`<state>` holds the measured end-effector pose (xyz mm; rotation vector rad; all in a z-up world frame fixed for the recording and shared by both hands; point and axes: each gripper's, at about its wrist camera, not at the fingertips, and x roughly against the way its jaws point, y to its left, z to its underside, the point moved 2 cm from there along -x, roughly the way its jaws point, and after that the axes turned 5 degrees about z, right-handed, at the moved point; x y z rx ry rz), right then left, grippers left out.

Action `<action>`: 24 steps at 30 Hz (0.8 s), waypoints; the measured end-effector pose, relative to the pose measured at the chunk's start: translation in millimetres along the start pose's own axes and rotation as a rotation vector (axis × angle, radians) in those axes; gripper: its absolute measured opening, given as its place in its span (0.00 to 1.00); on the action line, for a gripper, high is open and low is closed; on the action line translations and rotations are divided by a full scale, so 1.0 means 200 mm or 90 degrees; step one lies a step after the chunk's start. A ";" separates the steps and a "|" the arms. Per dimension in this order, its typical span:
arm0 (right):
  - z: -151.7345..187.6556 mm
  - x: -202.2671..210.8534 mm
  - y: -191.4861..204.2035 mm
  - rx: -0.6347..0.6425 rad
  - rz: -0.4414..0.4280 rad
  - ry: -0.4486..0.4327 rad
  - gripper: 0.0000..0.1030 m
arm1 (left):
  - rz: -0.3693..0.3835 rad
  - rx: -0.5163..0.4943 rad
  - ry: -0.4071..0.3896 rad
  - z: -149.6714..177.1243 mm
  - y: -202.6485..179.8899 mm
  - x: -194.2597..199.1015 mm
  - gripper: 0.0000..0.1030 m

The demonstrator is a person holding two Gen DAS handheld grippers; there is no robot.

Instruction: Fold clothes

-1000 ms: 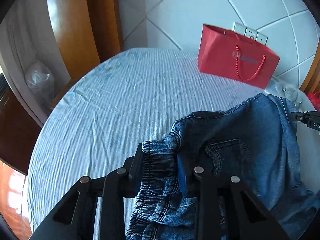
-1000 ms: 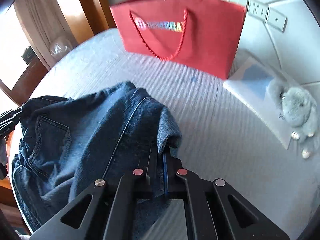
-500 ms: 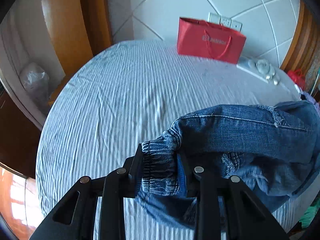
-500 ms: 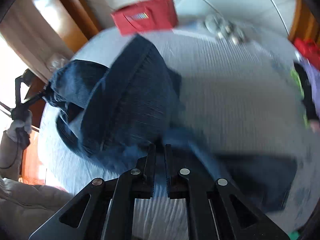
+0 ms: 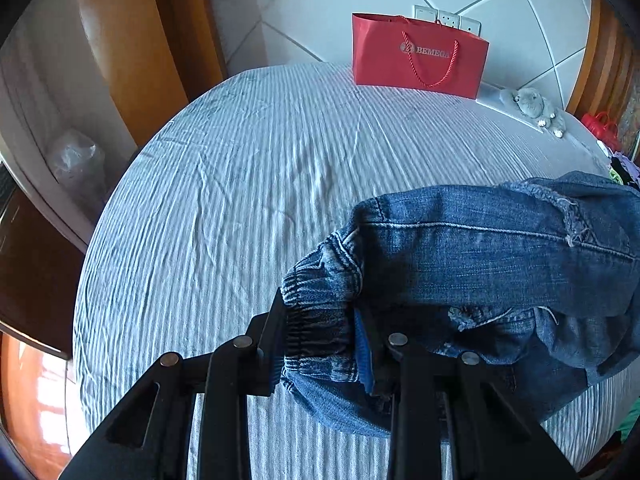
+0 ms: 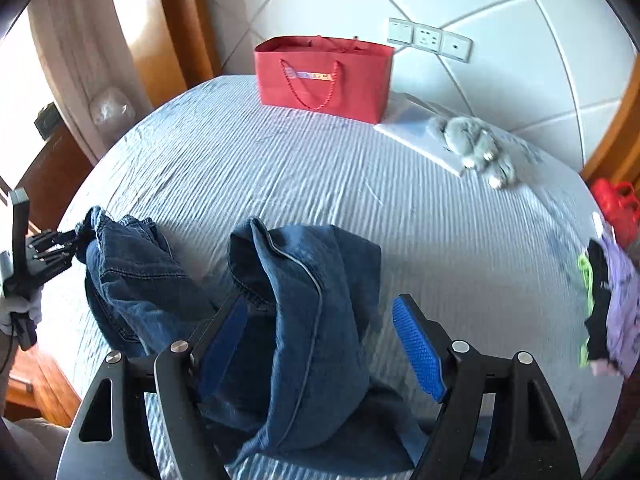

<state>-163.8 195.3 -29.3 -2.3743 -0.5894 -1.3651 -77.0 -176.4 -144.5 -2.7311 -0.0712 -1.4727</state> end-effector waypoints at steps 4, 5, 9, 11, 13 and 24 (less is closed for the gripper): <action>-0.07 -0.18 0.24 0.126 0.032 0.036 0.73 | 0.005 0.008 -0.010 -0.02 0.02 0.03 0.28; -0.08 -0.24 0.28 0.157 0.047 0.049 0.73 | 0.006 0.013 -0.011 -0.02 0.03 0.03 0.28; -0.07 -0.49 0.32 0.228 0.106 0.106 0.28 | 0.012 0.033 -0.018 -0.04 0.06 0.05 0.28; -0.09 -0.56 0.23 0.193 0.110 0.115 0.04 | 0.016 0.048 -0.026 -0.08 0.08 0.07 0.27; -0.16 -0.49 0.08 0.107 0.081 0.069 0.04 | 0.012 0.063 -0.044 -0.13 0.10 0.10 0.27; 0.41 0.00 -1.11 -0.505 0.038 -0.174 0.51 | -0.041 0.156 -0.097 -0.74 0.34 -0.06 0.29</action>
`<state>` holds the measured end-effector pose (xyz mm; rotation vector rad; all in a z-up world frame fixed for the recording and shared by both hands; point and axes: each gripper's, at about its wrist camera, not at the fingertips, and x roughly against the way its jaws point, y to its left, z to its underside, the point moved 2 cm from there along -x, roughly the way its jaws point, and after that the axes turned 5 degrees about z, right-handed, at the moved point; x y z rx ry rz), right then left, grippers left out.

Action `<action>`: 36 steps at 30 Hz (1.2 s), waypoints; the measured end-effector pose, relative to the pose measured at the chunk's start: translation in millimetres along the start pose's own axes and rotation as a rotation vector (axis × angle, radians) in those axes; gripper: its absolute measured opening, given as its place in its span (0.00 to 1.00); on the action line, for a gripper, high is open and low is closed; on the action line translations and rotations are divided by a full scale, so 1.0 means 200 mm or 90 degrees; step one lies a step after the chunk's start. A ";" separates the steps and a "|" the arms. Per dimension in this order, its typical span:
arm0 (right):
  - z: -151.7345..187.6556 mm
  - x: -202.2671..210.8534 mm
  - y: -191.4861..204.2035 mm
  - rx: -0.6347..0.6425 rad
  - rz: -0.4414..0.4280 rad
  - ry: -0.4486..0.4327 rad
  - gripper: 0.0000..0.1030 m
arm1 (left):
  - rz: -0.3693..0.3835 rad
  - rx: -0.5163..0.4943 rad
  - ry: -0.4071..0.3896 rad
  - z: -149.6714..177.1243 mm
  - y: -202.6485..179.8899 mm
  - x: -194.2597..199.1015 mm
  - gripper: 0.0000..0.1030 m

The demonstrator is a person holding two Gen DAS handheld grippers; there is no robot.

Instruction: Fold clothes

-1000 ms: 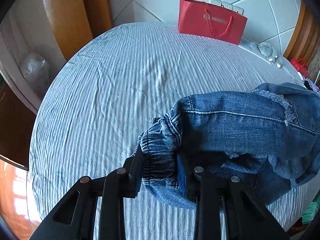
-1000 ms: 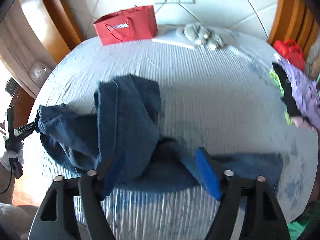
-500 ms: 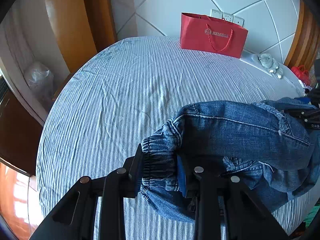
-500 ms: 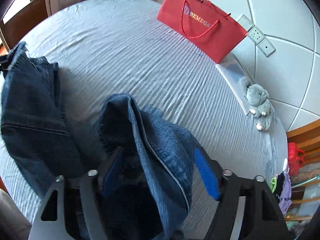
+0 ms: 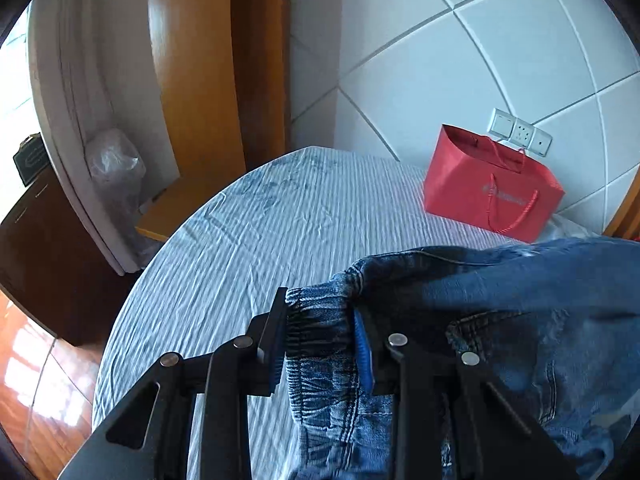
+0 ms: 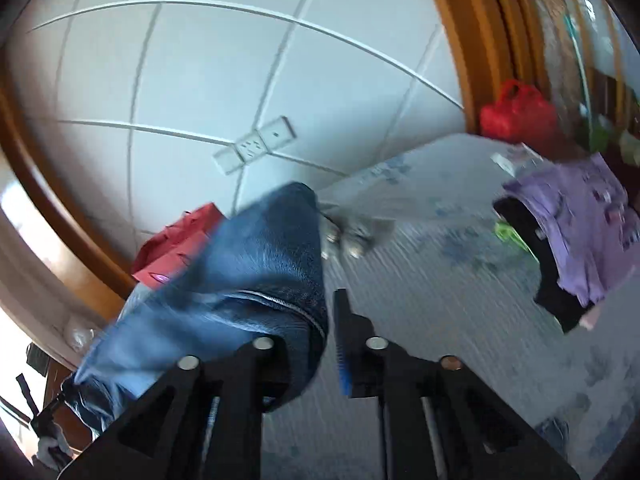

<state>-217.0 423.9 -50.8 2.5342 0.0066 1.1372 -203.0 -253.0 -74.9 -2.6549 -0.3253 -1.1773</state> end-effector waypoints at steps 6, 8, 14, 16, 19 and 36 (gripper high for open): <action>0.38 -0.26 -0.28 -0.051 0.029 0.158 0.81 | 0.060 -0.007 0.108 0.01 -0.16 -0.38 0.34; 0.47 -0.23 -0.32 -0.056 0.031 0.162 0.81 | 0.066 -0.036 0.109 0.09 -0.20 -0.35 0.37; 0.66 0.00 -0.43 -0.052 0.073 0.145 0.81 | 0.068 -0.060 0.112 0.37 -0.10 -0.14 0.47; 0.73 0.06 -0.49 -0.063 0.090 0.143 0.81 | 0.053 -0.062 0.123 0.47 -0.01 -0.08 0.52; 0.84 0.14 -0.57 -0.084 0.117 0.148 0.81 | 0.036 -0.062 0.153 0.64 0.10 -0.04 0.54; 1.21 0.50 -0.76 -0.077 0.223 0.161 0.81 | 0.058 -0.093 0.208 0.96 0.07 -0.18 0.54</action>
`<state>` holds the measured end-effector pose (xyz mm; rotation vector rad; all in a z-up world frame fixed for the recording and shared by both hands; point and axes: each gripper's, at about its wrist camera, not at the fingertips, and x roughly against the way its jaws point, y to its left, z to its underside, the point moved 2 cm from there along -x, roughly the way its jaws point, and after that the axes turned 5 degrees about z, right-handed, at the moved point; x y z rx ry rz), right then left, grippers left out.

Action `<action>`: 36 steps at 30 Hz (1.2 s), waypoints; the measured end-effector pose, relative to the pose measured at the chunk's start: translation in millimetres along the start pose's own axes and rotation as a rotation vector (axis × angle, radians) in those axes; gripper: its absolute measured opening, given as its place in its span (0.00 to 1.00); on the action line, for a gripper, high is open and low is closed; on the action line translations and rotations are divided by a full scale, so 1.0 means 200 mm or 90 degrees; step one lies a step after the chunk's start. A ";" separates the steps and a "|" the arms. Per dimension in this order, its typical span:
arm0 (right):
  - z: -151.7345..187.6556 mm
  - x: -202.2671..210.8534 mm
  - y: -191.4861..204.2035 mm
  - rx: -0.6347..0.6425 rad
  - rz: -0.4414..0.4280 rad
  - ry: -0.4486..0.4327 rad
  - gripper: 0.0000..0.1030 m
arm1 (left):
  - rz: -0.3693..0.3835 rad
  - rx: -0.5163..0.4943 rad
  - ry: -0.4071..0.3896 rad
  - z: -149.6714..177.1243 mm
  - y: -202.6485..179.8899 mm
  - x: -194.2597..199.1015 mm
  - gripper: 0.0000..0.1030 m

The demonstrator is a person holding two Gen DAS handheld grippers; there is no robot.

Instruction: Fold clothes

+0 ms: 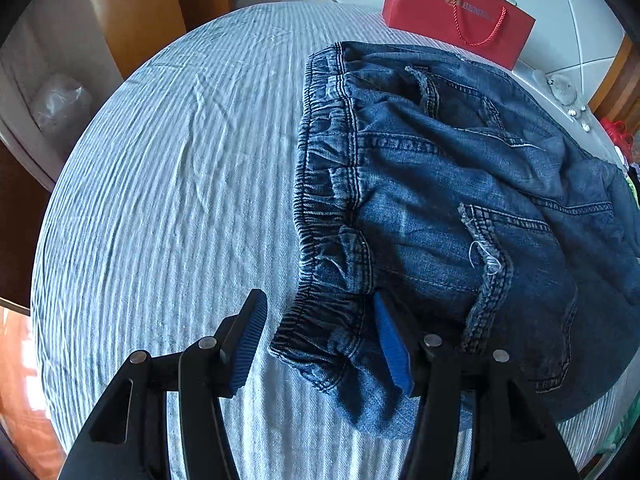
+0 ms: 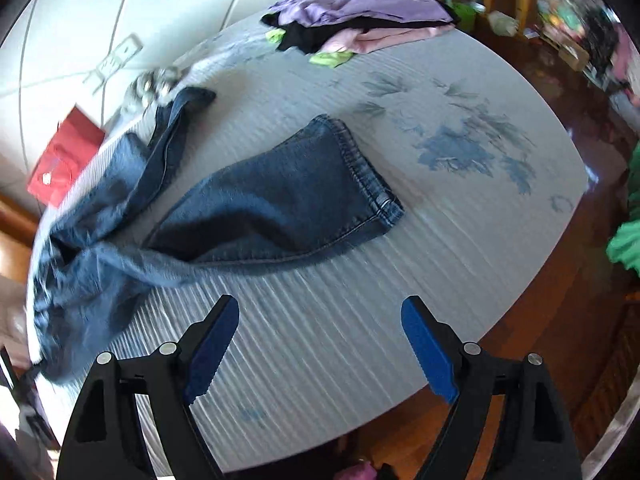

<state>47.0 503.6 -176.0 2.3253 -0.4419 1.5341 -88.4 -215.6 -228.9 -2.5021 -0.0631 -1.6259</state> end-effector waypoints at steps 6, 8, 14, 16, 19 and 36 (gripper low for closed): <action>-0.03 -0.13 0.22 0.192 0.049 -0.005 0.79 | -0.020 0.000 -0.012 -0.01 -0.09 0.00 0.34; -0.05 -0.17 0.30 0.247 0.053 -0.023 0.78 | -0.038 0.000 -0.015 -0.01 -0.11 0.01 0.32; -0.16 -0.18 0.37 0.302 0.084 -0.040 0.02 | -0.072 0.027 -0.040 -0.03 -0.13 0.11 0.29; -0.24 -0.03 0.36 0.282 0.073 -0.091 0.02 | -0.069 0.039 -0.057 -0.04 -0.13 0.20 0.29; -0.41 0.30 0.39 0.288 0.029 -0.160 0.03 | -0.061 0.036 -0.073 -0.07 -0.14 0.33 0.30; -1.04 0.06 0.51 0.249 -0.065 -0.108 0.76 | -0.154 0.078 -0.042 -0.25 0.00 0.12 0.30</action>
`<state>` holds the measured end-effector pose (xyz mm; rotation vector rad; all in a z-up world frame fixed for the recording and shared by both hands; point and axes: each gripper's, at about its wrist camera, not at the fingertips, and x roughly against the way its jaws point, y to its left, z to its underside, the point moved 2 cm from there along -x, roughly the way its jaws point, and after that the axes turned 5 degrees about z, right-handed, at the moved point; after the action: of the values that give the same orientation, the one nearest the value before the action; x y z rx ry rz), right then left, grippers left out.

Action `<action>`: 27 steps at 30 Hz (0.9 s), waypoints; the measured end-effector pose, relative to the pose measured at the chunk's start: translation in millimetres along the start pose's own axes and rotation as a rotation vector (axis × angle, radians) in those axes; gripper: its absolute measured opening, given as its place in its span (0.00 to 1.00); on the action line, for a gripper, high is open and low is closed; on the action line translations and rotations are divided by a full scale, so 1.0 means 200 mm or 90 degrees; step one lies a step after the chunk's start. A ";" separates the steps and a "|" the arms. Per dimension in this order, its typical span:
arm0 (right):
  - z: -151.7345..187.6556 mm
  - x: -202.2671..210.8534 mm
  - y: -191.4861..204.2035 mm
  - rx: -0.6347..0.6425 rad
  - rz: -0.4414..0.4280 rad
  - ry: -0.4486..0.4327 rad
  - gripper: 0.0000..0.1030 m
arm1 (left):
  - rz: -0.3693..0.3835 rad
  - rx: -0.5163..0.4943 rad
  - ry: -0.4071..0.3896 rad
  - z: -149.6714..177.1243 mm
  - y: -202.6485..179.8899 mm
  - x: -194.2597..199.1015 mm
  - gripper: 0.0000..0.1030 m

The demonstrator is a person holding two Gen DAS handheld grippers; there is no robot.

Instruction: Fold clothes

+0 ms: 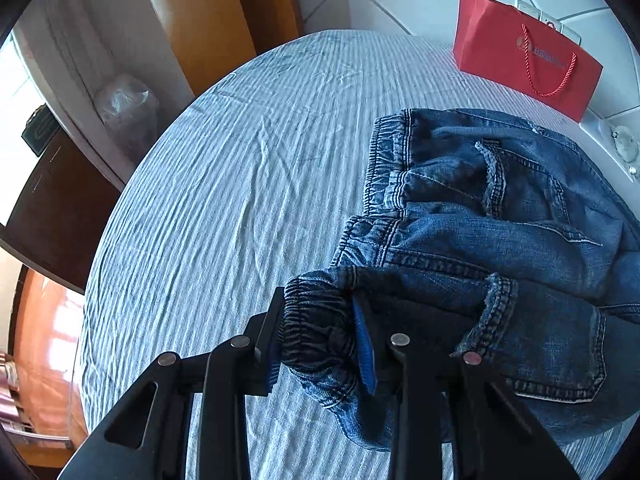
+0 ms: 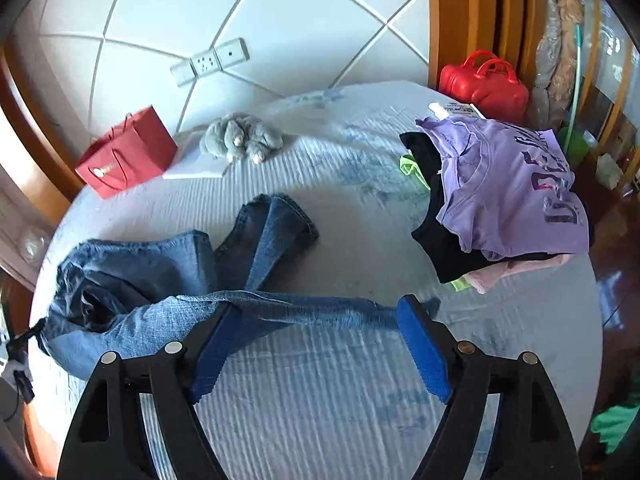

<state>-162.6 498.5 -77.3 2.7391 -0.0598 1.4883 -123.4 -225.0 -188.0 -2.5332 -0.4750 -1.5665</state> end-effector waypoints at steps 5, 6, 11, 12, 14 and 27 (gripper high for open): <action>-0.21 0.07 0.04 0.013 -0.013 -0.049 0.77 | 0.001 0.009 0.009 0.00 0.00 -0.01 0.30; -0.26 0.06 0.02 -0.010 -0.004 -0.056 0.81 | 0.003 0.014 0.010 0.00 0.01 -0.01 0.30; -0.39 -0.02 0.01 -0.044 -0.003 -0.060 0.85 | 0.000 0.025 0.012 0.00 0.00 -0.02 0.30; -0.37 -0.02 0.00 -0.042 0.001 -0.062 0.85 | 0.000 0.026 0.012 0.00 0.00 -0.02 0.30; -0.29 0.00 -0.03 -0.042 0.012 -0.066 0.85 | -0.001 0.028 0.012 0.00 0.00 -0.03 0.30; 0.40 -0.21 0.06 0.015 -0.078 0.066 0.73 | 0.003 0.027 0.009 0.01 0.01 -0.03 0.31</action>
<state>-119.7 485.0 -156.2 2.6248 0.1249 1.6026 -124.0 -228.2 -194.5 -2.4884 -0.4940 -1.5550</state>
